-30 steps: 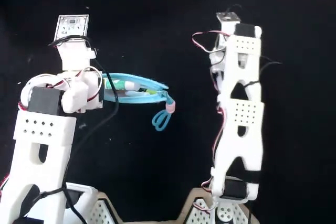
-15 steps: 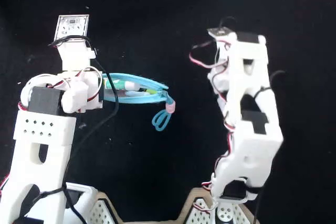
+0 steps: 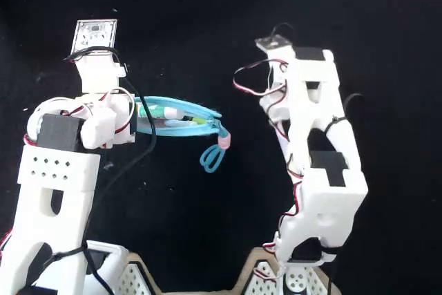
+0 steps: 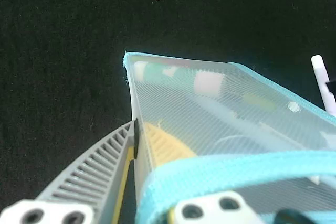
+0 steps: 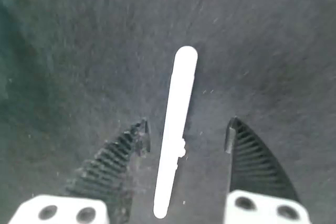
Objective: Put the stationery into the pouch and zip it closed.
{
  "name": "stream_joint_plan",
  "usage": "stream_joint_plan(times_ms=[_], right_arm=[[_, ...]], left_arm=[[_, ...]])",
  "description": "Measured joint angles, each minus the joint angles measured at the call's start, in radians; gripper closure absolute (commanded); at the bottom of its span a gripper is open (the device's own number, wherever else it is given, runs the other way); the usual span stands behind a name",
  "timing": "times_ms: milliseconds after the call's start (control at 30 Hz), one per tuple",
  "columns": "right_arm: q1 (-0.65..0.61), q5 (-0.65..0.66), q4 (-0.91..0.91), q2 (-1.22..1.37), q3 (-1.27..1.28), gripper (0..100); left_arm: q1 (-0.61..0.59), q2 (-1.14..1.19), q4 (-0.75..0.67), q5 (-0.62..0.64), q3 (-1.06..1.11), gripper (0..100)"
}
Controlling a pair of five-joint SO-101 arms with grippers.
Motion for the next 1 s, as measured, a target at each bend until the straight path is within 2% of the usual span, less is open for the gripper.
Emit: stream_joint_plan(times_ms=[367, 467, 700, 867, 1000], right_arm=[[-0.005, -0.012, -0.032, 0.127, -0.123, 76.6], [-0.005, -0.012, -0.109, 0.097, -0.06, 76.6], [-0.005, -0.009, -0.373, -0.114, 0.29, 76.6], [-0.005, -0.009, -0.4, -0.137, 0.318, 76.6], [-0.005, -0.009, -0.397, -0.058, 0.272, 76.6]], left_arm=[[0.0, 0.0, 0.0, 0.0, 0.0, 97], [0.0, 0.0, 0.0, 0.0, 0.0, 97], [0.0, 0.0, -0.014, 0.0, 0.002, 97], [0.0, 0.0, -0.014, 0.0, 0.002, 97], [0.0, 0.0, -0.014, 0.0, 0.002, 97]])
